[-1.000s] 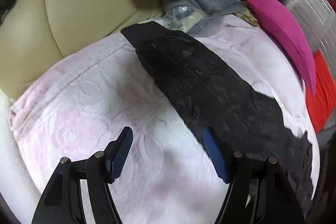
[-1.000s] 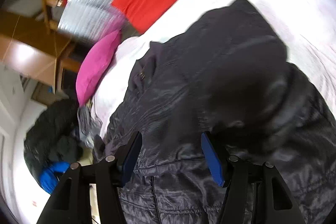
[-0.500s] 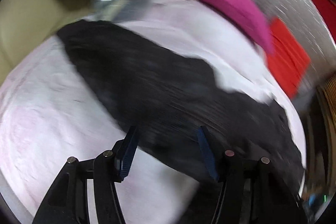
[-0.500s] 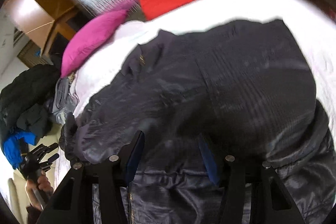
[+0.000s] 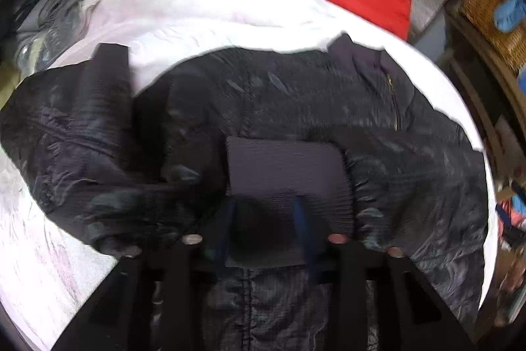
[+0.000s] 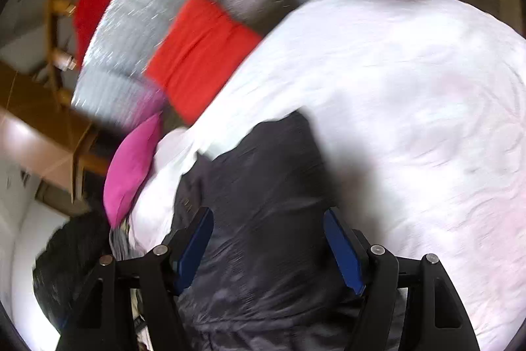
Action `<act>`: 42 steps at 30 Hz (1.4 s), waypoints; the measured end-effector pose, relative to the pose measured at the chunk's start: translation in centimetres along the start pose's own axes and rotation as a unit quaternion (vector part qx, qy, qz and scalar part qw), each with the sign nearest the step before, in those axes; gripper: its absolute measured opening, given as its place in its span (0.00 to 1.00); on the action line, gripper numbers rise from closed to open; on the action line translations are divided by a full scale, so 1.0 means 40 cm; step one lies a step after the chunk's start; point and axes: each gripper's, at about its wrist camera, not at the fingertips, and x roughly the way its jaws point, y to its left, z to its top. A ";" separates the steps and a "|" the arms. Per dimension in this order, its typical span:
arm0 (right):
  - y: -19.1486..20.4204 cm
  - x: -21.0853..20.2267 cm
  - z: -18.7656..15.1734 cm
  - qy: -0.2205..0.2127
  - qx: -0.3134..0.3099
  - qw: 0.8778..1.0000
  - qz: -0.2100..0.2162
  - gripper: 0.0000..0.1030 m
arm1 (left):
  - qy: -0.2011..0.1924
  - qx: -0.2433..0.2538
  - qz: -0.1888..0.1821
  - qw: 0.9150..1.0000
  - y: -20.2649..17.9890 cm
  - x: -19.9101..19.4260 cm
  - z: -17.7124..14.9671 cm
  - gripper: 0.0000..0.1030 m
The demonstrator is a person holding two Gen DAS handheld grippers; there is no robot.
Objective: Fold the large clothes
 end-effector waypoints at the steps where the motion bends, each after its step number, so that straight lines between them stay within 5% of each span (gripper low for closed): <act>1: -0.018 0.004 0.011 0.003 0.007 1.000 -0.004 0.71 | -0.002 0.009 0.010 1.000 -0.006 0.006 0.005 0.34; 9: 0.008 0.110 -0.027 0.042 -0.047 0.996 -0.059 0.71 | 0.010 0.011 0.021 1.000 -0.025 0.036 0.012 0.33; 12: 0.052 0.138 -0.056 0.030 -0.103 0.987 -0.118 0.53 | -0.008 0.014 0.042 0.999 -0.023 0.027 0.013 0.07; 13: 0.067 0.150 -0.066 0.030 -0.124 0.982 -0.140 0.42 | -0.018 0.016 0.047 0.999 -0.024 0.016 0.013 0.06; 15: 0.076 0.143 -0.081 0.018 -0.148 0.975 -0.163 0.38 | -0.044 0.019 0.059 0.997 -0.024 -0.017 0.011 0.05; 21: 0.100 0.087 -0.080 -0.014 -0.165 0.978 -0.124 0.31 | -0.122 0.020 0.105 0.987 -0.002 -0.133 0.021 0.02; 23: 0.106 0.092 -0.088 -0.010 -0.175 0.976 -0.131 0.31 | -0.117 0.018 0.132 0.984 0.023 -0.120 0.020 0.02; 27: 0.061 0.132 -0.082 0.035 -0.141 0.978 -0.149 0.31 | -0.023 0.027 0.126 0.991 0.057 -0.018 -0.009 0.02; 30: 0.055 0.108 -0.064 0.037 -0.109 0.984 -0.134 0.32 | -0.030 0.024 0.120 0.992 0.063 -0.020 -0.027 0.02; 32: 0.064 0.083 -0.059 0.026 -0.091 0.987 -0.129 0.40 | -0.031 0.010 0.097 0.995 0.068 -0.042 -0.021 0.02; 33: 0.070 0.067 -0.058 0.012 -0.088 0.988 -0.124 0.64 | -0.031 0.007 0.096 0.995 0.064 -0.045 -0.016 0.03; 34: 0.080 0.058 -0.060 -0.005 -0.089 0.989 -0.119 0.80 | -0.037 0.010 0.100 0.994 0.061 -0.055 -0.013 0.04; 35: 0.094 0.037 -0.065 -0.035 -0.095 0.989 -0.109 0.81 | -0.041 0.014 0.105 0.994 0.057 -0.065 -0.008 0.07; 37: 0.132 0.008 -0.081 -0.072 -0.127 0.984 -0.106 0.81 | -0.055 0.017 0.120 0.991 0.055 -0.090 -0.011 0.38; 39: 0.159 -0.011 -0.094 -0.090 -0.153 0.980 -0.093 0.81 | -0.078 -0.004 0.121 0.990 0.092 -0.127 -0.018 0.55; 42: 0.190 -0.013 -0.123 -0.074 -0.181 0.980 -0.037 0.81 | -0.099 -0.052 0.115 0.987 0.179 -0.174 -0.023 0.65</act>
